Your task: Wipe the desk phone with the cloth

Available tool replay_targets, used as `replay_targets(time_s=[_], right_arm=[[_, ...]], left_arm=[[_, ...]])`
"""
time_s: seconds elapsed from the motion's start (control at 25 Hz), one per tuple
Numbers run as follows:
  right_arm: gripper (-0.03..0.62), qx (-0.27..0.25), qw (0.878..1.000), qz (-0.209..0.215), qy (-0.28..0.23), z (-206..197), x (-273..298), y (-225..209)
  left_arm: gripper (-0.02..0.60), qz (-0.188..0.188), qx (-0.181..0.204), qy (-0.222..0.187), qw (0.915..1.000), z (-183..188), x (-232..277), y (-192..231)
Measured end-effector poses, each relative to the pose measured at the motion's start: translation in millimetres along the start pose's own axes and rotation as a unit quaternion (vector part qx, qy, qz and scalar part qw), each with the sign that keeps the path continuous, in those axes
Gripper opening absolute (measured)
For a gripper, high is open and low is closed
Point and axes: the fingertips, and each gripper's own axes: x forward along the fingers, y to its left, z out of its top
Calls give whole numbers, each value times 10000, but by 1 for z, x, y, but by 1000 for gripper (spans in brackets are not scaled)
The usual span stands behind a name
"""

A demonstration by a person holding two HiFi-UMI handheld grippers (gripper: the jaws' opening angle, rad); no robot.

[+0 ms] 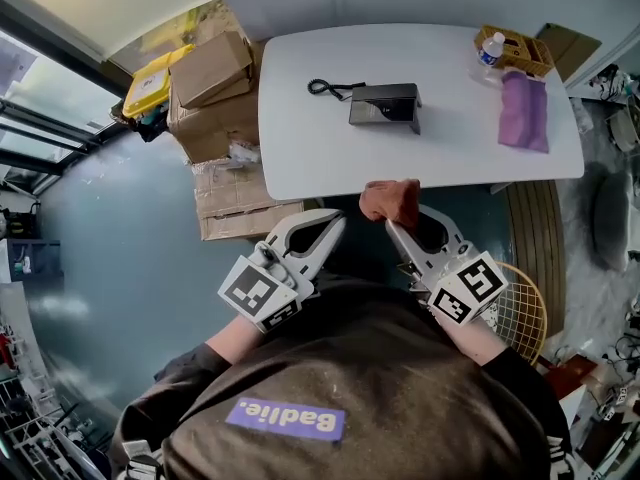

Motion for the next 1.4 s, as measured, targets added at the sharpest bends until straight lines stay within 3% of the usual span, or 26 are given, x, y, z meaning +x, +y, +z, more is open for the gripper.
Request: replay_targets(time_s=[0.48,0.8,1.16,1.32,1.4], right_arm=[[114,-459,9941,-840,514,13,110,-37],[114,-572,9889,-1221,616,18,164,-58],[114,-572,9839,-1210,1181,-1,195,-118],[114,-930,9767,-1051,1621,-16,212,-149],[114,-1225,9687,-1038,1892,-25,222,-169]], left_arm=[[17,-539,53,-150,9984,36,8,112],[17,-901,-33,-283,9955,51,18,157],[17,-699,-65,-152,9974,41,47,183],[17,-401,3,244,9989,29,61,198],[17,-316,-65,201,9993,30,70,202]])
